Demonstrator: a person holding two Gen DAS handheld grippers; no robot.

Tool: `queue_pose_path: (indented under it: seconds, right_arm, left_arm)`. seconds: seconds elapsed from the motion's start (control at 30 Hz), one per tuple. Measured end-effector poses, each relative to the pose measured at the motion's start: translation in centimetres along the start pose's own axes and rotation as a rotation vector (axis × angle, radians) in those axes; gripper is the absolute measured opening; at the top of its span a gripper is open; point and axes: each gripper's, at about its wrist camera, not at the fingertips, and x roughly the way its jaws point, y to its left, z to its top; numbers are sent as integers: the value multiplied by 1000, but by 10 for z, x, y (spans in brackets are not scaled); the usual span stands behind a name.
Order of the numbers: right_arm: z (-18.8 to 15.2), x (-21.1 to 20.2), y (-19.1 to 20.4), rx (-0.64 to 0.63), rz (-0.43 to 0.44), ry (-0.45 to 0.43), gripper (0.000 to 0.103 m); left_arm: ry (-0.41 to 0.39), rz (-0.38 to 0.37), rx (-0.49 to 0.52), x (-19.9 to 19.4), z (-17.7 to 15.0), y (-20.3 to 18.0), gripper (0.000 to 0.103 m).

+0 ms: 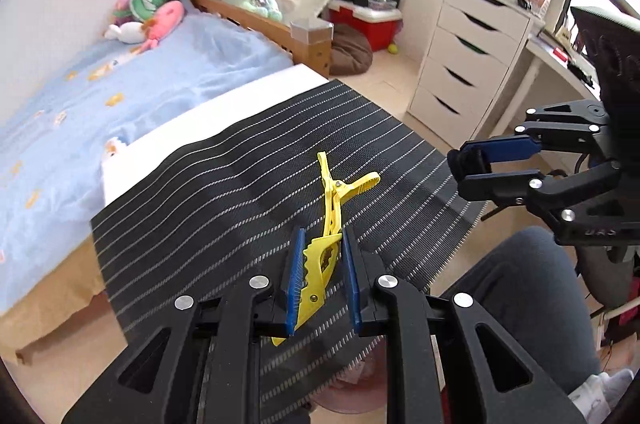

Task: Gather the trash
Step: 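Carry the yellow clip with the left gripper while the right gripper drops the cap into the wastebasket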

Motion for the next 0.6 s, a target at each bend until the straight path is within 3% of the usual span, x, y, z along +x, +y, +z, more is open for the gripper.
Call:
queue_pose_path:
  seconds: [0.2, 0.6]
  right_arm:
    - [-12, -19, 24, -28, 11, -34, 30]
    - [-46, -39, 71, -72, 65, -48, 30]
  left_arm:
    - [-55, 13, -32, -36, -27, -10, 18]
    - [-79, 38, -72, -68, -86, -25, 18]
